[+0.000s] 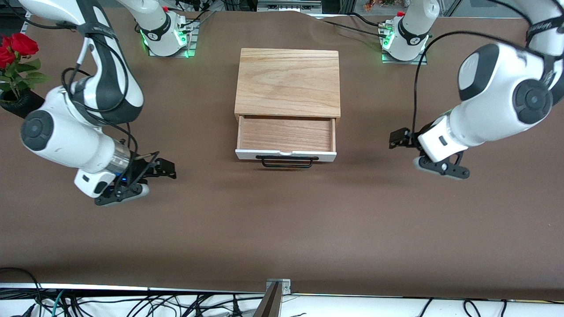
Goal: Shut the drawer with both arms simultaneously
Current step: 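Move the right gripper and the left gripper to the drawer front, then push the drawer front into the cabinet with both grippers together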
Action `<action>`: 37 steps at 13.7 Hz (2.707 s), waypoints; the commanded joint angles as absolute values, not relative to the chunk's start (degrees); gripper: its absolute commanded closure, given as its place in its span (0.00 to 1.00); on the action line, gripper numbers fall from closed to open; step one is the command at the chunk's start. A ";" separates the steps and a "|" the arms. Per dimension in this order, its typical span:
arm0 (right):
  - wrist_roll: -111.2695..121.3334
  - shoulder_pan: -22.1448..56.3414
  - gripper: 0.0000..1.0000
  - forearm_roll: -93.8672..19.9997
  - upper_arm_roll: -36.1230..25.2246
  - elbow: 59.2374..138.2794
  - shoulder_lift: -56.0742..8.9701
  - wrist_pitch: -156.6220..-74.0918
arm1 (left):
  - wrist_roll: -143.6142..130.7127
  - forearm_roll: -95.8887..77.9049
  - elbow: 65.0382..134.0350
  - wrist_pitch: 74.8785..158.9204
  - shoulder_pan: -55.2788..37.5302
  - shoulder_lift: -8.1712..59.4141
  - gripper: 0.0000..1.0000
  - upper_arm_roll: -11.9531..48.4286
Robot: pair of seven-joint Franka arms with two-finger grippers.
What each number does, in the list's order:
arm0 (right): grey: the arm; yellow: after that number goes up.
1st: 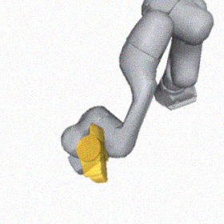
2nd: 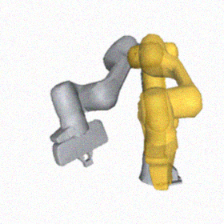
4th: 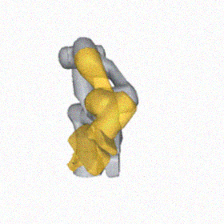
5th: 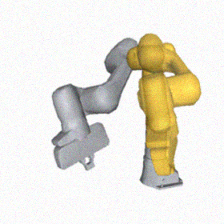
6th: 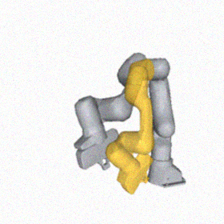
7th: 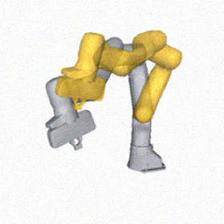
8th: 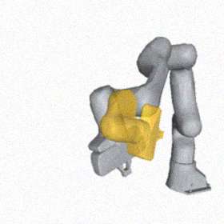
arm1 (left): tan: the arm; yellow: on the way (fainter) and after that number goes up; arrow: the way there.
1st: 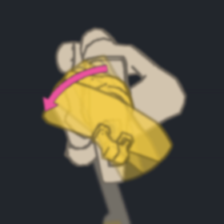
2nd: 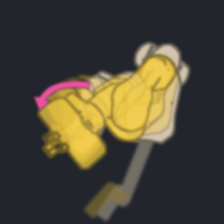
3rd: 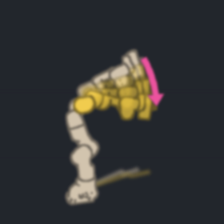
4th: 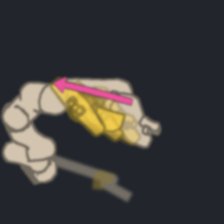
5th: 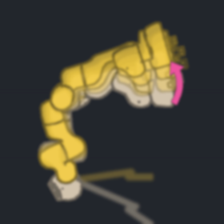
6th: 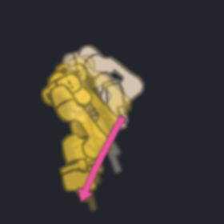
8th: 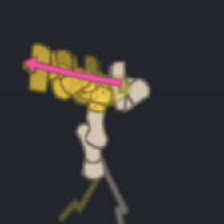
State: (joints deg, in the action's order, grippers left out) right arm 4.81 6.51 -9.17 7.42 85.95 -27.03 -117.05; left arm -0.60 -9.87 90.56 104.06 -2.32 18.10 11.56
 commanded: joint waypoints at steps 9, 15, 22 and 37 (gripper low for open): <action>-4.04 17.40 0.00 -16.33 9.23 78.31 -39.63 -122.25 | -16.52 -10.72 87.80 126.63 -14.15 32.42 0.00 11.34; -3.60 20.38 0.00 -18.28 9.32 78.31 -40.43 -121.46 | -16.26 -10.90 89.65 127.18 -15.82 33.83 0.00 11.34; -7.03 24.17 0.00 -21.17 10.37 78.75 -40.43 -120.67 | -16.17 -11.43 89.47 119.20 -17.05 33.58 0.00 11.43; -8.17 25.14 0.00 -21.45 10.63 80.42 -41.04 -106.18 | -16.08 -17.05 88.68 100.21 -16.96 33.40 0.00 12.74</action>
State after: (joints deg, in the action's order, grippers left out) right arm -7.85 24.93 -21.71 10.88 79.52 -41.26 -108.88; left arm -16.63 -15.02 89.19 105.24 -16.77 34.17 12.64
